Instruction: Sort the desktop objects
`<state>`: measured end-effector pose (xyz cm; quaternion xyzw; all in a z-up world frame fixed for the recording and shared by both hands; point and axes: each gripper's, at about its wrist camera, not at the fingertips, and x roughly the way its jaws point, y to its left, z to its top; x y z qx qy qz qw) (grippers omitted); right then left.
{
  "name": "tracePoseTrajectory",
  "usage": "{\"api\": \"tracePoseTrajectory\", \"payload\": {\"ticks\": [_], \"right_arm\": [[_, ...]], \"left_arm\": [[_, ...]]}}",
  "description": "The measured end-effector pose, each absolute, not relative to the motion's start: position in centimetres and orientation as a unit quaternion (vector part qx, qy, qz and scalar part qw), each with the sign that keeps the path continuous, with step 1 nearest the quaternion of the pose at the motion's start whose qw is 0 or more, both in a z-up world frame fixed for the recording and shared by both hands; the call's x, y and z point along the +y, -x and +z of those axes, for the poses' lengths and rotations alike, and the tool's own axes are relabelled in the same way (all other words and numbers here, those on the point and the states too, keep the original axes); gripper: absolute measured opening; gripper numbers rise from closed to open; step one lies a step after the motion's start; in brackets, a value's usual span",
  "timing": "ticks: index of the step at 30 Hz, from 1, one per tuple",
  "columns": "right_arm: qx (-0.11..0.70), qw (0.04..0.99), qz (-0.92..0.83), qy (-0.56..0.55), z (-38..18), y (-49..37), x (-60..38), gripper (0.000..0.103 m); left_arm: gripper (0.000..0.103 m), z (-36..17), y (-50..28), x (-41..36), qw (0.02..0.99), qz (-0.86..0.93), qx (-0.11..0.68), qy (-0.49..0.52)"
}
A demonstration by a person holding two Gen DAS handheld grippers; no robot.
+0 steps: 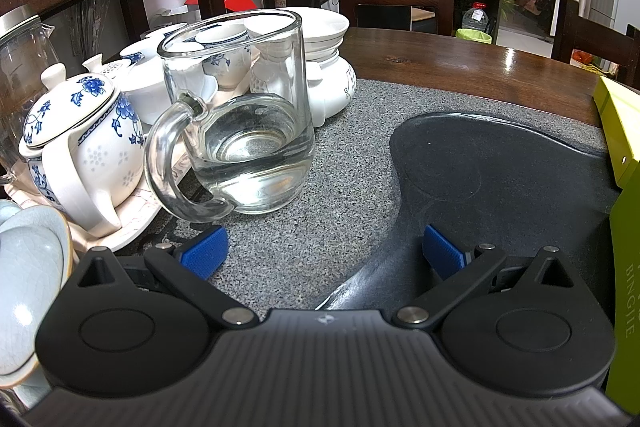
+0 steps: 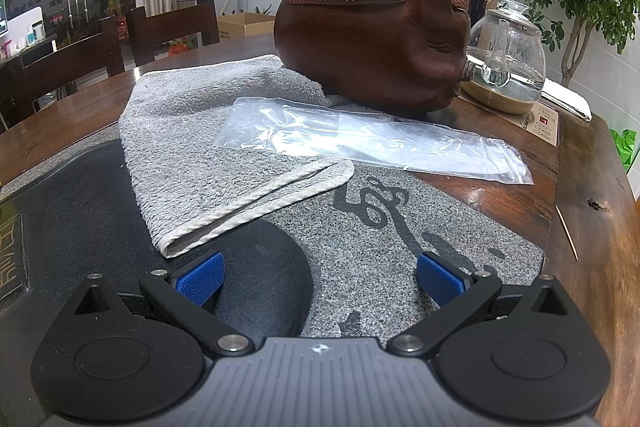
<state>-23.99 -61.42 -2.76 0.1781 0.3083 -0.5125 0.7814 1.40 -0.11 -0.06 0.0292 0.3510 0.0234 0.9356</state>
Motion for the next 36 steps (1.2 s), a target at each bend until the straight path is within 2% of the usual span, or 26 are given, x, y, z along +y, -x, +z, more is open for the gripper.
{"api": "tracePoseTrajectory", "payload": {"ticks": [10, 36], "right_arm": [[0.308, 0.781, -0.513, -0.178, -2.76, 23.99, -61.42, 0.103], [0.309, 0.785, -0.507, -0.176, -2.72, 24.01, -61.22, 0.103]], "left_arm": [[0.103, 0.44, -2.15, 0.07, 0.924, 0.018, 0.381, -0.03], [0.103, 0.69, -2.37, -0.11, 0.916, 0.01, 0.401, -0.034]]}}
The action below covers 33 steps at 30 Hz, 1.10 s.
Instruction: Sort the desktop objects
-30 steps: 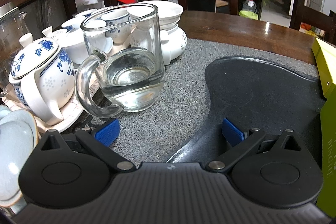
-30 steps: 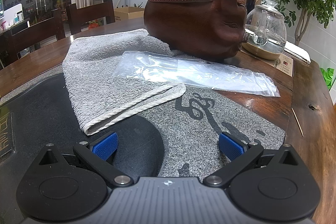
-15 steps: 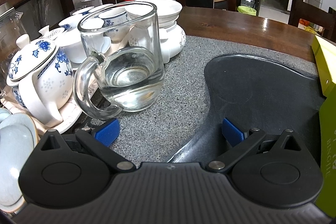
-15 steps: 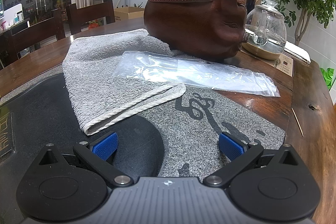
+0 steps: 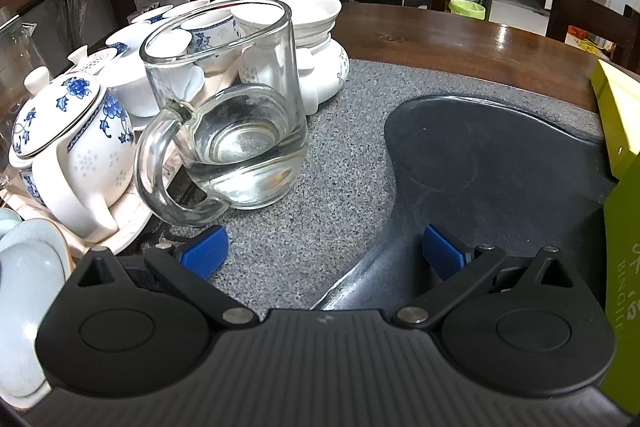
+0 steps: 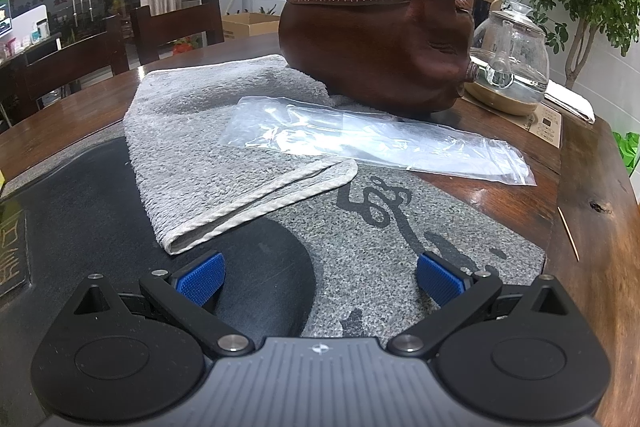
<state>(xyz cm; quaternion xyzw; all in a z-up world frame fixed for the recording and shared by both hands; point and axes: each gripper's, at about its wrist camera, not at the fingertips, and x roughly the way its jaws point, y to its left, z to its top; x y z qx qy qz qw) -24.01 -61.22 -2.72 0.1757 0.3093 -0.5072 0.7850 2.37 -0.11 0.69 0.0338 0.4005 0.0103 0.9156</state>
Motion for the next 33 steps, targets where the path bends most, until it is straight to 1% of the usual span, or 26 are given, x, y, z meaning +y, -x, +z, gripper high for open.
{"api": "tracePoseTrajectory", "payload": {"ticks": [33], "right_arm": [[0.31, 0.785, -0.507, -0.175, -2.76, 24.01, -61.04, 0.103]], "left_arm": [[0.103, 0.65, -2.26, -0.17, 0.917, 0.009, 0.398, -0.034]]}}
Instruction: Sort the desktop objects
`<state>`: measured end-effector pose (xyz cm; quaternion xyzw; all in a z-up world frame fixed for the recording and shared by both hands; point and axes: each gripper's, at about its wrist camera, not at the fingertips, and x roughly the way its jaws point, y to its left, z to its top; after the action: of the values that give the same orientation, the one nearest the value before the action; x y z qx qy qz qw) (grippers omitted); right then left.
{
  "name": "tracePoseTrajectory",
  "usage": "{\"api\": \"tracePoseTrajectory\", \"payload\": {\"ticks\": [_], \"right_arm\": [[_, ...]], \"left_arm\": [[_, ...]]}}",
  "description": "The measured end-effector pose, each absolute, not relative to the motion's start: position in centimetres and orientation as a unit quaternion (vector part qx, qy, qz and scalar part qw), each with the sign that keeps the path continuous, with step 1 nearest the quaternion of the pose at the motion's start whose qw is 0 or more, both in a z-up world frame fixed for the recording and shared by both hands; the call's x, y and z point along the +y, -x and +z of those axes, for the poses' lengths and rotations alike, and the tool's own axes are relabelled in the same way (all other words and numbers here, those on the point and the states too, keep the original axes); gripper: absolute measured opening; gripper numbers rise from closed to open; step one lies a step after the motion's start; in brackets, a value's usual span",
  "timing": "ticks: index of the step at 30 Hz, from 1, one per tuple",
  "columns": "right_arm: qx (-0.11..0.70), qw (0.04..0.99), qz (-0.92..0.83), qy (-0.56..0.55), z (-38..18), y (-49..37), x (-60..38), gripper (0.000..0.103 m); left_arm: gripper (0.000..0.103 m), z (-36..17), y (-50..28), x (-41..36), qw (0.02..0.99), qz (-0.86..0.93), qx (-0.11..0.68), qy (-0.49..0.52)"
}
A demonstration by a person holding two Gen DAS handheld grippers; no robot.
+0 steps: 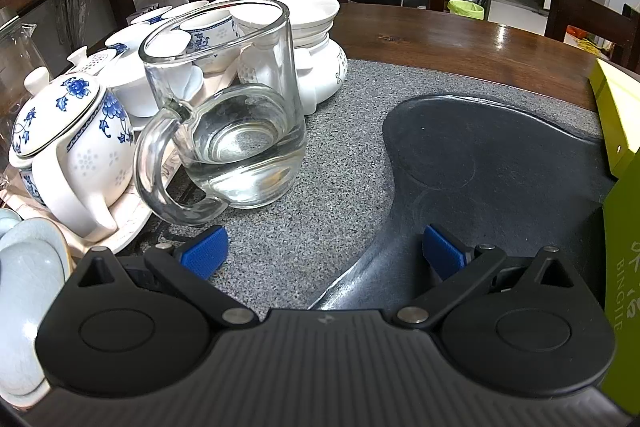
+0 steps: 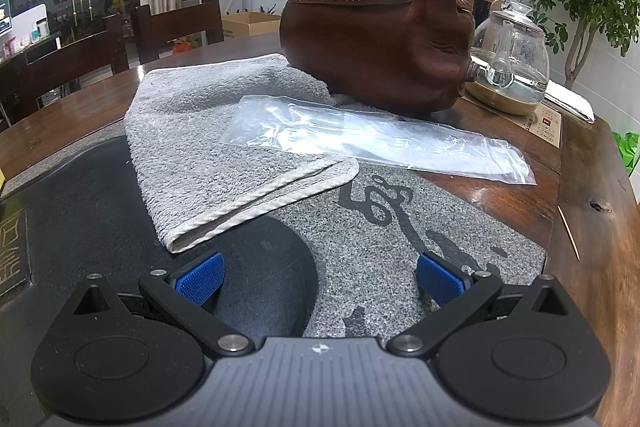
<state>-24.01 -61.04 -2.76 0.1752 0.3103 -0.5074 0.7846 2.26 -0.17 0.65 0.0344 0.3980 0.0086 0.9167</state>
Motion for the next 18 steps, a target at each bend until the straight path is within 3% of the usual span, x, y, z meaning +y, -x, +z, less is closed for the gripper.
{"api": "tracePoseTrajectory", "payload": {"ticks": [18], "right_arm": [[0.31, 0.785, -0.507, -0.175, -2.75, 23.99, -61.04, 0.103]], "left_arm": [[0.103, 0.79, -2.29, -0.11, 0.915, 0.006, 0.401, -0.035]]}}
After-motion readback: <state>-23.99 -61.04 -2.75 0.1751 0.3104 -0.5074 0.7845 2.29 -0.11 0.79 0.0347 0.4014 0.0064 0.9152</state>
